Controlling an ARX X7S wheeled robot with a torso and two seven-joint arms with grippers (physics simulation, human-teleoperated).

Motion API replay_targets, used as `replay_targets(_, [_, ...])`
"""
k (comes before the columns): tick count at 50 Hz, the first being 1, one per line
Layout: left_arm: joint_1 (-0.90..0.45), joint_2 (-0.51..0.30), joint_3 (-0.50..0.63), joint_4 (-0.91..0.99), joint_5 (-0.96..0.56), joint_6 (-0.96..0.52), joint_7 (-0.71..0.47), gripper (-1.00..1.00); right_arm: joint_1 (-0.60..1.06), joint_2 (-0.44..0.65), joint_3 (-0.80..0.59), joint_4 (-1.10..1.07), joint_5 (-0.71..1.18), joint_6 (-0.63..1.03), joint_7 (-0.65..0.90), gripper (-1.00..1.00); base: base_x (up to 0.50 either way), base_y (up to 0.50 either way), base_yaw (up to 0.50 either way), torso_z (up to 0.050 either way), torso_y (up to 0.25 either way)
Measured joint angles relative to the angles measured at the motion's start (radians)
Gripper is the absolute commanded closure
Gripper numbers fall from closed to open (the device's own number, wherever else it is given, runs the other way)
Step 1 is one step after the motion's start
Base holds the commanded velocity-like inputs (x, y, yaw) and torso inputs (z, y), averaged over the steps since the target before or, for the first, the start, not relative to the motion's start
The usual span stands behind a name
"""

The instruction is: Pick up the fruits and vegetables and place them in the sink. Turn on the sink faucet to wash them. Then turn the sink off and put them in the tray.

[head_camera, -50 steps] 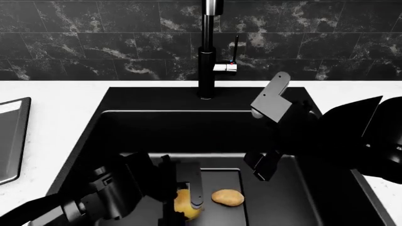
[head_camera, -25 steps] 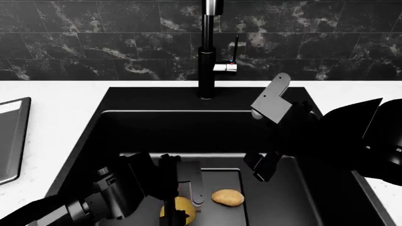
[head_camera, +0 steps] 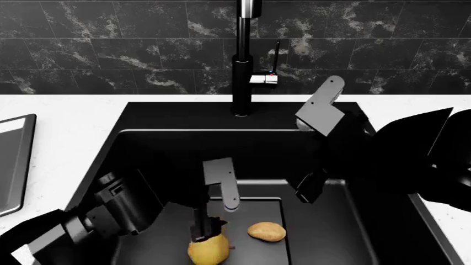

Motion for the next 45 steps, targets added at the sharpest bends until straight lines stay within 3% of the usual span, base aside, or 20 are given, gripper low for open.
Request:
replay_targets(24, [-0.154, -0.015, -0.116, -0.097, 0.069, 0.103, -0.130, -1.00, 0.046, -0.028, 0.104, 0.105, -0.036, -0.031, 0.221, -1.00, 0.00, 0.00, 0.00, 0.000, 0.000])
replay_targets(45, [-0.302, 0.081, -0.234, -0.418, 0.132, 0.229, -0.359, -1.00, 0.062, -0.059, 0.183, 0.205, -0.069, -0.107, 0.340, -1.00, 0.00, 0.00, 0.00, 0.000, 0.000])
